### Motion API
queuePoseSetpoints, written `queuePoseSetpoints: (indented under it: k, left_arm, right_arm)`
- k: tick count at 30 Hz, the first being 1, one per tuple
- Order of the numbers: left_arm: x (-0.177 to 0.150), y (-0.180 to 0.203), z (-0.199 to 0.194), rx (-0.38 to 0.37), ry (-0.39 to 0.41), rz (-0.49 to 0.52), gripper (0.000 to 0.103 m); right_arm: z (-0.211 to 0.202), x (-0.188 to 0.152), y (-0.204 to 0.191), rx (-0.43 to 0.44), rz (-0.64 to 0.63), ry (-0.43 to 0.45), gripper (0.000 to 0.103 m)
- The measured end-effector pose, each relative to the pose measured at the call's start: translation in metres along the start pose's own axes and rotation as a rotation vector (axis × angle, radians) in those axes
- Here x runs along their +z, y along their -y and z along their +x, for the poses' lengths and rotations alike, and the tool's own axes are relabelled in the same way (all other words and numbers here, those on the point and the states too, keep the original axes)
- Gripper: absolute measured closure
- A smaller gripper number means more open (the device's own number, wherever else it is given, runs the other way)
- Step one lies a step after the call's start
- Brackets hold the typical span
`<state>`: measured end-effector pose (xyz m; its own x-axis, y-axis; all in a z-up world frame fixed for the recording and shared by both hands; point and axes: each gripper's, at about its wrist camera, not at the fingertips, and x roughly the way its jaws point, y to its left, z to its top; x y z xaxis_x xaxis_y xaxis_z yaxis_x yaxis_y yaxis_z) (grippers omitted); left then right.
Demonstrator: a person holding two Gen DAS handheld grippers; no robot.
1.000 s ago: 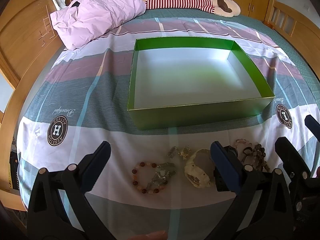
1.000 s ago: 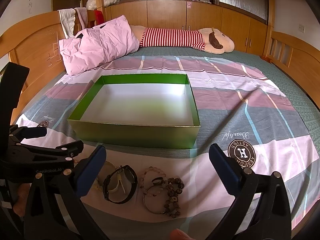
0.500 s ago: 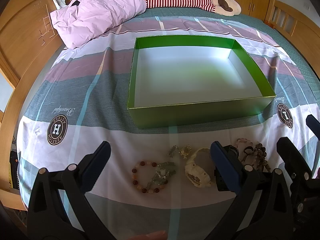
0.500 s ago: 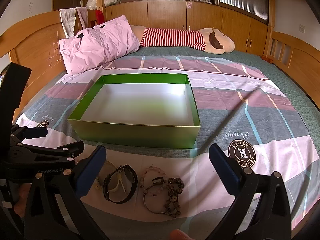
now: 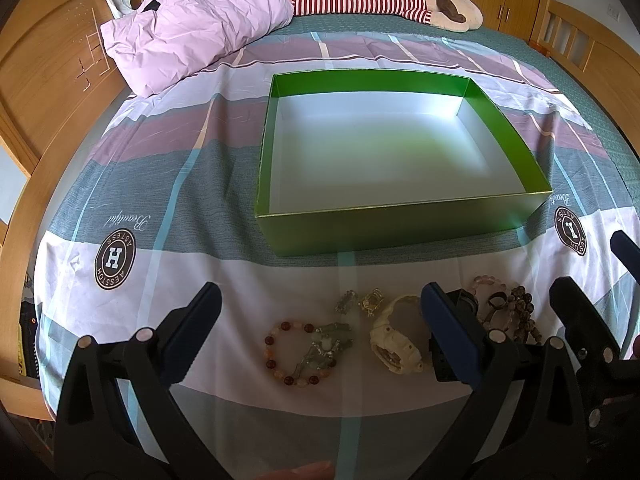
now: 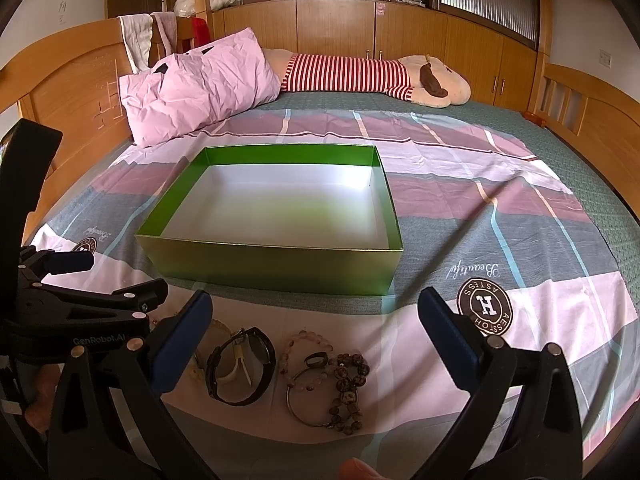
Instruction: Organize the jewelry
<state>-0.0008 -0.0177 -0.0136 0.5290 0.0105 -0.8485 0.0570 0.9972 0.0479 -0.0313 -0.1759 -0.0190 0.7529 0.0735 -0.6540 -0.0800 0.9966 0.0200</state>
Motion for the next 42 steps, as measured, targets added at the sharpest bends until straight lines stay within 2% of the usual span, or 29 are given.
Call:
queuePoseSetpoints:
  k: [4,9,11,12,13,14,15,16,17,18,19,21,25,26,27,29,31,33,34,37,39,40,42]
  left_arm:
    - [0.001,-0.006,0.001,0.002,-0.001,-0.023,0.002]
    - [0.008,-0.024,0.005,0.006,-0.024,-0.047,0.002]
    - [0.011,-0.036,0.009,0.019,-0.055,-0.075,0.002]
    - [0.012,-0.043,0.011,0.007,-0.071,-0.093,0.004]
    - [0.012,-0.050,0.013,-0.013,-0.085,-0.115,0.009]
    - [0.012,-0.055,0.014,-0.022,-0.093,-0.131,0.012]
    - [0.012,-0.058,0.015,-0.023,-0.098,-0.140,0.016]
    - [0.012,-0.059,0.016,-0.022,-0.102,-0.143,0.020]
    - [0.011,-0.059,0.017,-0.027,-0.107,-0.143,0.023]
    - [0.010,-0.057,0.019,-0.041,-0.119,-0.136,0.029]
    - [0.009,-0.053,0.021,-0.055,-0.134,-0.122,0.034]
    - [0.006,-0.044,0.026,-0.067,-0.159,-0.092,0.035]
    - [0.001,-0.026,0.034,-0.092,-0.193,-0.034,0.035]
    - [0.000,-0.022,0.035,-0.107,-0.201,-0.023,0.035]
    - [-0.001,-0.019,0.036,-0.121,-0.206,-0.015,0.035]
    - [-0.004,-0.012,0.039,-0.147,-0.221,0.003,0.035]
    - [-0.007,-0.006,0.042,-0.171,-0.240,0.012,0.035]
    - [-0.010,-0.002,0.045,-0.193,-0.257,0.017,0.035]
    - [-0.012,0.001,0.047,-0.204,-0.265,0.020,0.035]
    - [-0.013,0.008,0.048,-0.219,-0.270,0.034,0.035]
    - [-0.014,0.011,0.052,-0.217,-0.280,0.038,0.035]
    - [-0.014,0.011,0.056,-0.213,-0.287,0.035,0.035]
    - [-0.013,0.009,0.060,-0.206,-0.300,0.019,0.035]
  right_arm:
    - [0.001,0.000,0.000,-0.005,-0.012,-0.001,0.001]
    - [-0.001,0.013,0.002,-0.134,-0.105,0.000,0.001]
    - [0.002,0.021,0.002,-0.196,-0.168,-0.030,0.001]
    - [0.003,0.024,0.004,-0.199,-0.177,-0.049,0.001]
    - [0.007,0.027,0.008,-0.163,-0.177,-0.091,0.002]
    - [0.015,0.030,0.011,-0.106,-0.168,-0.153,0.009]
    - [0.021,0.031,0.013,-0.077,-0.156,-0.198,0.023]
    - [0.031,0.030,0.015,-0.045,-0.130,-0.266,0.031]
    - [0.040,0.027,0.017,0.000,-0.097,-0.320,0.045]
    - [0.045,0.023,0.017,0.042,-0.076,-0.347,0.055]
    - [0.052,0.015,0.016,0.110,-0.049,-0.383,0.057]
    - [0.064,-0.001,0.006,0.191,-0.044,-0.447,0.059]
    - [0.076,-0.021,-0.020,0.186,-0.138,-0.516,0.060]
    - [0.080,-0.024,-0.023,0.177,-0.148,-0.525,0.065]
    - [0.084,-0.028,-0.023,0.181,-0.145,-0.536,0.080]
    - [0.084,-0.030,-0.020,0.208,-0.118,-0.540,0.093]
    - [0.081,-0.026,-0.017,0.194,-0.121,-0.521,0.101]
    - [0.076,-0.020,-0.009,0.102,-0.132,-0.457,0.103]
    - [0.074,-0.018,-0.006,0.093,-0.122,-0.446,0.103]
    - [0.071,-0.013,0.011,0.085,-0.062,-0.426,0.103]
    - [0.070,-0.012,0.014,0.125,-0.045,-0.416,0.102]
    - [0.071,-0.011,0.015,0.148,-0.037,-0.418,0.101]
    - [0.068,-0.012,0.012,0.174,-0.045,-0.420,0.087]
